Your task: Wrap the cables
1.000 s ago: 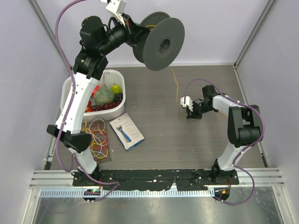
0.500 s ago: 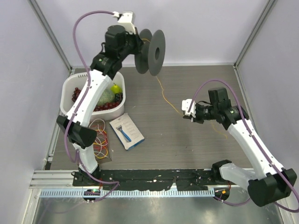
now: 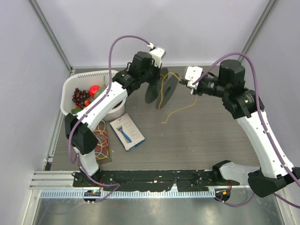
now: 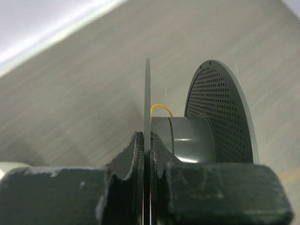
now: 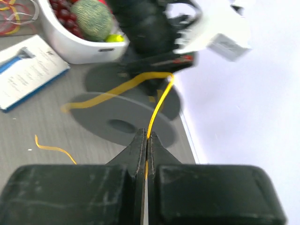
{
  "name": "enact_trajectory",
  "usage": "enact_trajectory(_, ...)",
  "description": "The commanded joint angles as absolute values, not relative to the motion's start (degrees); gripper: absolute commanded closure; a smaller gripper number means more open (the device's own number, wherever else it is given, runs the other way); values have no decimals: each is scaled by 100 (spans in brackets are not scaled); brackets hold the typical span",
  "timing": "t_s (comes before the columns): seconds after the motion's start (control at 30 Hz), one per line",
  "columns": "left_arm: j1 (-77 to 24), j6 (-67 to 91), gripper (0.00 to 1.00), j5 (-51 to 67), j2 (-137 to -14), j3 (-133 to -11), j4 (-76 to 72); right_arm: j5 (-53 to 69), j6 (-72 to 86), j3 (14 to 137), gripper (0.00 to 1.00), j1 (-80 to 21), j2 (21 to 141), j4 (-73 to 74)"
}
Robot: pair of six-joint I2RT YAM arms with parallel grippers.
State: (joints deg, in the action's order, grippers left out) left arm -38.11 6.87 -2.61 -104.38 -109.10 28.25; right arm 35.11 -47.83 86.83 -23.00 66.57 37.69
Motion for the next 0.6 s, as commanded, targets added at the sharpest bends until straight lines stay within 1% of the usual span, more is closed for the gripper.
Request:
enact_trajectory(0.0, -3771, 18, 100, 964, -9476, -10381, 2741, 2900, -4834, 9017, 99, -1961, 6873, 3516)
enact_trajectory(0.13, -3779, -465, 100, 1467, -9080, -9976, 3084, 3479, -4896, 9236, 99, -890, 7215, 3516)
enact_trajectory(0.23, -3727, -422, 100, 1984, -8939, -9915, 3278, 3560, -4965, 9351, 99, -835, 7295, 3498)
enact_trajectory(0.33, -3464, -45, 100, 2669, -8632, -9695, 2797, 3384, -5132, 9238, 99, -739, 7382, 3516)
enact_trajectory(0.47, -2683, 1657, 100, 3925, -8560, -9835, 2015, 3480, -5247, 8861, 99, -142, 7532, 3542)
enact_trajectory(0.57, -2260, 2878, 100, 4315, -8534, -9967, 1067, 3515, -5414, 8456, 99, 166, 7594, 3568)
